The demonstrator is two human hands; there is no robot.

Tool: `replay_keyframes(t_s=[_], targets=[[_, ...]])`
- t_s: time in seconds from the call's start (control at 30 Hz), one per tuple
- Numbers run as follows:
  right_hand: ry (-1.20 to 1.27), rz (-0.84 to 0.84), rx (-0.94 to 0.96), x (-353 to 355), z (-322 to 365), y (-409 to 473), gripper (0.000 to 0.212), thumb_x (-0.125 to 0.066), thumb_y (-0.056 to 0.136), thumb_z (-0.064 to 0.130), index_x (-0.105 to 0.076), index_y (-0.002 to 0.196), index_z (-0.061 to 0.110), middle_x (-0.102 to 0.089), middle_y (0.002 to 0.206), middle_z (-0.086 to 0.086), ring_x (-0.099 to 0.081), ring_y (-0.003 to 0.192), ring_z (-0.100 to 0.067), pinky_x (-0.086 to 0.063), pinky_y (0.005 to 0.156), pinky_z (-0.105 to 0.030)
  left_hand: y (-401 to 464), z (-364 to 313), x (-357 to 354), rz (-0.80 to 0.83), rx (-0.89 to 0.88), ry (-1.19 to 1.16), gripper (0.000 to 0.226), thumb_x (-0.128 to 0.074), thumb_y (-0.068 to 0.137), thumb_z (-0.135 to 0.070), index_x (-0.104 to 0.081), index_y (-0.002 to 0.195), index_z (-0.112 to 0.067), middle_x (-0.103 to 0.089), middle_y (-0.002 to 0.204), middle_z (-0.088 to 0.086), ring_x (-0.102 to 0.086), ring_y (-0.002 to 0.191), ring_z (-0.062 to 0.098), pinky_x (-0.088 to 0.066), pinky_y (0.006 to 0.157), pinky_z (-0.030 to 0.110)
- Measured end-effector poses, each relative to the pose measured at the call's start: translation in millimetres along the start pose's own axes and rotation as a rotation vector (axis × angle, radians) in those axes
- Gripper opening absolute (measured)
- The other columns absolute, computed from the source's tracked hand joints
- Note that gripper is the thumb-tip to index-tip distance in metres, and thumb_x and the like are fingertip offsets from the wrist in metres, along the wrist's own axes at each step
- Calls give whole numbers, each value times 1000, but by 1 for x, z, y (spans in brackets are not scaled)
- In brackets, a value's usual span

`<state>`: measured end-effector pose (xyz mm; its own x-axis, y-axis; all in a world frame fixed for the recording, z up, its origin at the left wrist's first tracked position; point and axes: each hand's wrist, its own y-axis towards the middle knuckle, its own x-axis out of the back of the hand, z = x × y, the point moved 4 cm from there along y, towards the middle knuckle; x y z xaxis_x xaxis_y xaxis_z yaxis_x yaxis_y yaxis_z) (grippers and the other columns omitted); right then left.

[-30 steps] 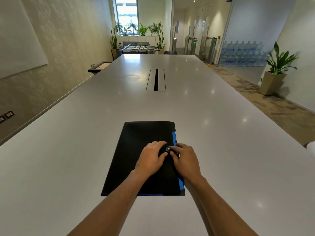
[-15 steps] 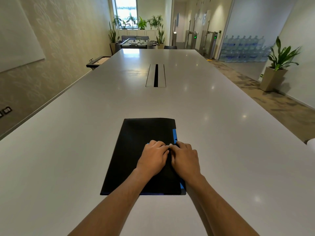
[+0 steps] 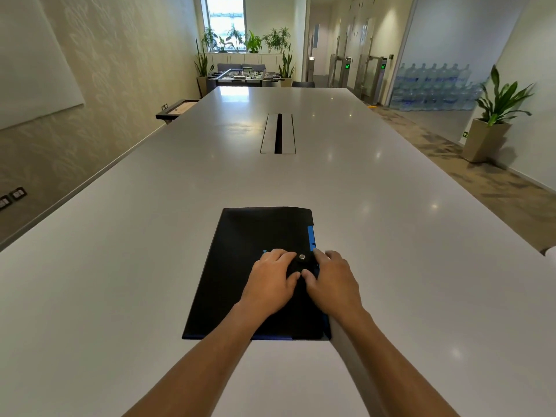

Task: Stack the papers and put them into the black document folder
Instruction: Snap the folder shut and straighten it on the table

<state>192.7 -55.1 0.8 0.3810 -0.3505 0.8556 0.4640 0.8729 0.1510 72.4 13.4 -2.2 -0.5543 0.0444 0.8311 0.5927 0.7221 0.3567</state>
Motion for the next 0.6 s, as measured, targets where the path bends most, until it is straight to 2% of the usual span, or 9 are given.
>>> replay_keyframes(t_s=[0.1, 0.17, 0.3, 0.37, 0.47, 0.53, 0.6], targets=[[-21, -33, -82, 6, -8, -13, 49, -54, 88, 50, -51, 128, 22, -61, 108, -1, -50, 85, -10, -42, 67, -25, -13, 8, 20, -109, 162, 174, 51, -60, 86, -43, -50, 133, -25, -51, 135, -1, -41, 127, 15, -34, 102, 37], [-79, -51, -97, 8, -9, -21, 48, -52, 88, 54, -55, 121, 20, -64, 99, 1, -47, 77, -9, -38, 61, -23, -18, 20, 37, -143, 327, 288, 55, -56, 85, -50, -48, 133, -25, -46, 140, 3, -33, 133, 22, -32, 103, 48], [-77, -22, -123, 9, -4, -25, 48, -49, 87, 59, -58, 113, 19, -62, 88, 5, -58, 76, -11, -42, 60, -24, -25, 43, 51, -2, 613, 219, 70, -50, 84, -60, -33, 142, -26, -27, 153, 11, -17, 141, 34, -27, 105, 60], [-39, 5, -142, 9, -1, -23, 49, -51, 85, 60, -58, 113, 20, -59, 86, 6, -54, 73, -9, -42, 59, -23, -27, 45, 51, 56, 654, 194, 74, -51, 83, -63, -29, 144, -26, -26, 153, 13, -23, 139, 35, -30, 104, 58], [103, 40, -230, 12, -7, -20, 59, -58, 82, 59, -56, 123, 17, -66, 108, -1, -57, 84, -13, -40, 64, -24, -28, 49, 56, 42, 674, 141, 78, -56, 81, -63, -29, 144, -26, -36, 147, 12, -37, 132, 34, -36, 102, 54], [288, 66, -291, 15, -15, -18, 59, -64, 80, 54, -57, 124, 15, -66, 115, -3, -61, 94, -15, -45, 73, -26, -27, 56, 65, -14, 725, -17, 76, -63, 79, -58, -35, 141, -25, -47, 139, 9, -48, 122, 31, -43, 98, 52], [441, 104, -305, 19, -20, -17, 51, -68, 79, 48, -59, 119, 18, -67, 106, 3, -63, 91, -10, -50, 77, -29, -26, 65, 74, -72, 792, -282, 65, -70, 79, -45, -44, 134, -23, -57, 128, 7, -58, 107, 26, -50, 88, 45]])
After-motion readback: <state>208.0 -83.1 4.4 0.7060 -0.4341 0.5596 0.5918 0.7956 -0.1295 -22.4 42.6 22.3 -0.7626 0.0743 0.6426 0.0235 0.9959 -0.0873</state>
